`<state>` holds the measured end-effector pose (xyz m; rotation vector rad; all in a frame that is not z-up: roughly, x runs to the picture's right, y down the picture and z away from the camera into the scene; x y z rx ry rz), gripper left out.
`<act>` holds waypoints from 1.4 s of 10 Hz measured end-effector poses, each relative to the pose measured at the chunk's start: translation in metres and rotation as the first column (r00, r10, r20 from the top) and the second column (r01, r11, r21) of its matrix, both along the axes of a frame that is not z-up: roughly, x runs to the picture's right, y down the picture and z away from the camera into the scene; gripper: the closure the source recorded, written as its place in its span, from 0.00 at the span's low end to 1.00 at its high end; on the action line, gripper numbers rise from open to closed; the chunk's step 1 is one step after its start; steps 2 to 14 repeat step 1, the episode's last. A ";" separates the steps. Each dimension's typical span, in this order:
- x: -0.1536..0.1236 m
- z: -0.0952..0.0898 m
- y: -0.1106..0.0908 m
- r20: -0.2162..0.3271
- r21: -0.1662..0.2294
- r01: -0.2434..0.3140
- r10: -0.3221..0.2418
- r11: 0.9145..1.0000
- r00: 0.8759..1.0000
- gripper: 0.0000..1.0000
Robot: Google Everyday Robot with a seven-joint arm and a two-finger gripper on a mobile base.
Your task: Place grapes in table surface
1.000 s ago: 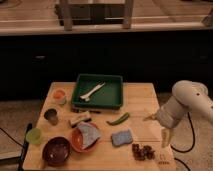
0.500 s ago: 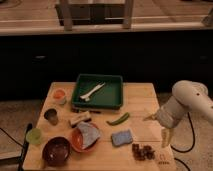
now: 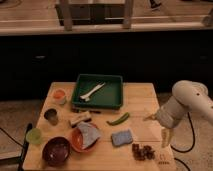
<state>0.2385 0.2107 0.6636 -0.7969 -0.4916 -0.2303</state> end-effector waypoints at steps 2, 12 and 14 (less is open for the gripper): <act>0.000 0.000 0.000 0.000 0.000 0.000 0.000 1.000 1.000 0.20; 0.000 0.000 0.000 0.000 0.000 0.000 0.000 1.000 1.000 0.20; 0.000 0.000 0.000 0.000 0.000 0.000 0.000 1.000 1.000 0.20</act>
